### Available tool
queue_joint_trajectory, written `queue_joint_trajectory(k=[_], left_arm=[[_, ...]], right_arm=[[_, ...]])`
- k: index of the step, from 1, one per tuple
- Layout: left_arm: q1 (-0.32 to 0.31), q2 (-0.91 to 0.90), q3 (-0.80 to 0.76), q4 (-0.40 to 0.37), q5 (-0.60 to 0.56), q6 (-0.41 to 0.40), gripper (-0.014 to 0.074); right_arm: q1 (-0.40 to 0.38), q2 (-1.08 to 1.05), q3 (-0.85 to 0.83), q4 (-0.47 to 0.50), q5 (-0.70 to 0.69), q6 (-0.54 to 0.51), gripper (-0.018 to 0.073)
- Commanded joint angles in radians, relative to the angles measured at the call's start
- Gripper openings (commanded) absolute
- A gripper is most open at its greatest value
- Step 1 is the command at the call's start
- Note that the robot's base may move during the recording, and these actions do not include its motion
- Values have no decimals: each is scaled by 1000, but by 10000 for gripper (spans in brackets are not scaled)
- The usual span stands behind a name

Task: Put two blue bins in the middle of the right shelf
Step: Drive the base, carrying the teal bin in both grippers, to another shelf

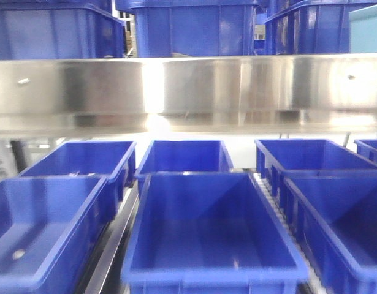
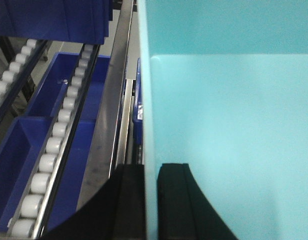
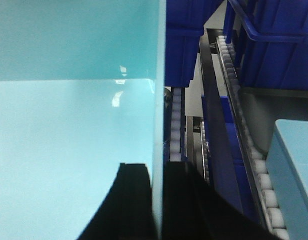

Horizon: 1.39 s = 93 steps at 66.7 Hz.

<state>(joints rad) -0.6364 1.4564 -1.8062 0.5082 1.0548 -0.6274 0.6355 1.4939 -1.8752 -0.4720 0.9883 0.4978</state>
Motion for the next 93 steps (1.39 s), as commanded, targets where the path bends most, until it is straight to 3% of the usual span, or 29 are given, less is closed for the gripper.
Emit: queue_joint_trajectory(k=[1, 93], left_arm=[[-4, -6, -12, -3, -52, 0, -111], [-4, -6, -12, -3, -52, 0, -111]], right_arm=[[2, -10, -8, -7, -96, -1, -162], [2, -10, -8, -7, -104, -1, -162]])
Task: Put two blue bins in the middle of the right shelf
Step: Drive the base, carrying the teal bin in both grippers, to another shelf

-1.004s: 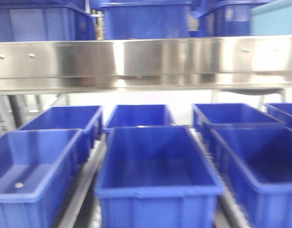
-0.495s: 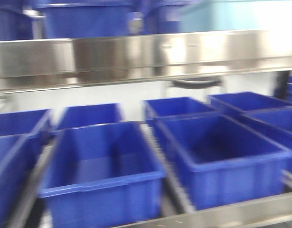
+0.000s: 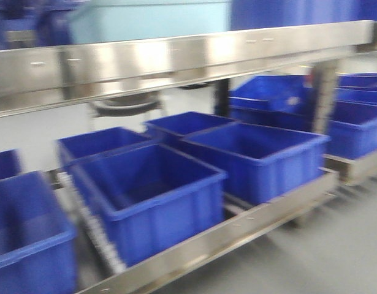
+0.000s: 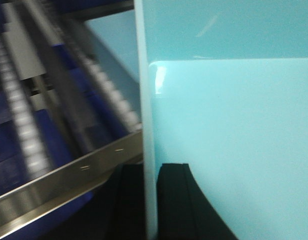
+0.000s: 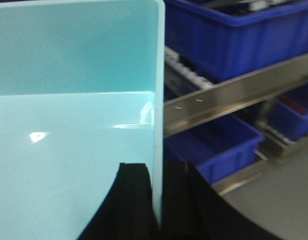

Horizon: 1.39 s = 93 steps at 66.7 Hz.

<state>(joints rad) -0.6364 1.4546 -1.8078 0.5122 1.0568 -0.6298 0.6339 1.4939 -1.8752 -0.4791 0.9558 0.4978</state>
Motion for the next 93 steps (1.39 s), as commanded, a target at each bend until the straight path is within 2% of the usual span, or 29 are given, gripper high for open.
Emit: queue_joint_trajectory(k=[1, 93], left_arm=[[-4, -4, -11, -7, -54, 2, -111], [-4, -4, -11, 0, -54, 2, -111]], right_arm=[[4, -10, -8, 0, -72, -1, -162], [4, -10, -8, 0, -72, -1, -162]])
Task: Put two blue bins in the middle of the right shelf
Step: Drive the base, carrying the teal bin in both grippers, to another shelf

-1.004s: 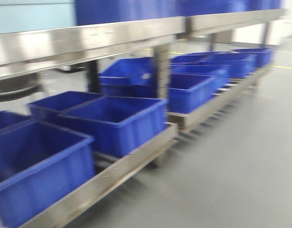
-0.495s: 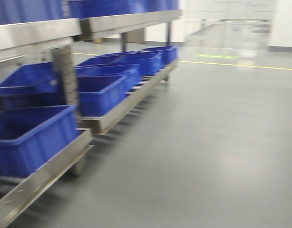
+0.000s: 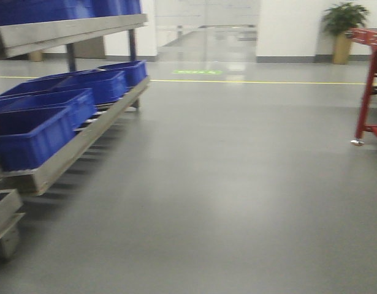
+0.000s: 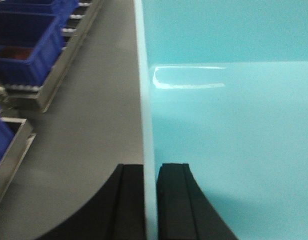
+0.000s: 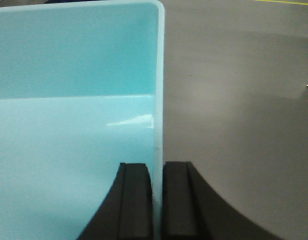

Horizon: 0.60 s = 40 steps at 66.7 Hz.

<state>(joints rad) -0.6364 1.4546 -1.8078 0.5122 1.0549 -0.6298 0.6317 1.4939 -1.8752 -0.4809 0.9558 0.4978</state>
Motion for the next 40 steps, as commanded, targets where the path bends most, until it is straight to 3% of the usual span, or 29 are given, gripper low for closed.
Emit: queue_joint_trajectory(k=[1, 40], left_arm=[[-4, -4, -11, -1, -52, 2, -111], [-4, -4, -11, -1, -52, 2, -111]], right_arm=[[6, -10, -8, 1, -72, -1, -162], [6, -10, -8, 1, -74, -1, -162]])
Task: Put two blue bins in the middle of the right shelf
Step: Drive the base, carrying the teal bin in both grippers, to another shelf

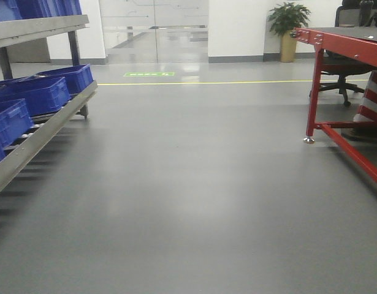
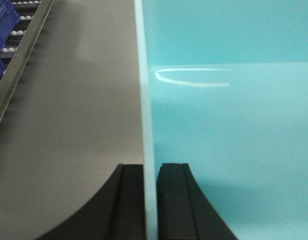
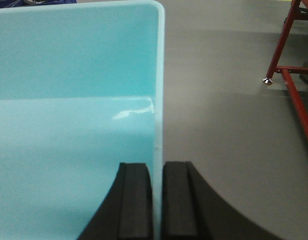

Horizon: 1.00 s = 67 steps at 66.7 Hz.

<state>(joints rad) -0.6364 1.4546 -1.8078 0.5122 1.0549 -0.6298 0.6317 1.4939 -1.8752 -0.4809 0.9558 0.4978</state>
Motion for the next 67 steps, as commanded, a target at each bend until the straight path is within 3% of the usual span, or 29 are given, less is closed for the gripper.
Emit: queue_joint_trajectory(k=[1, 67], left_arm=[[-4, -4, -11, -1, -52, 2, -111], [-4, -4, -11, 33, -56, 2, -111]], right_arm=[[6, -10, -8, 1, -74, -1, -162], [6, -10, -8, 1, -74, -1, -162]])
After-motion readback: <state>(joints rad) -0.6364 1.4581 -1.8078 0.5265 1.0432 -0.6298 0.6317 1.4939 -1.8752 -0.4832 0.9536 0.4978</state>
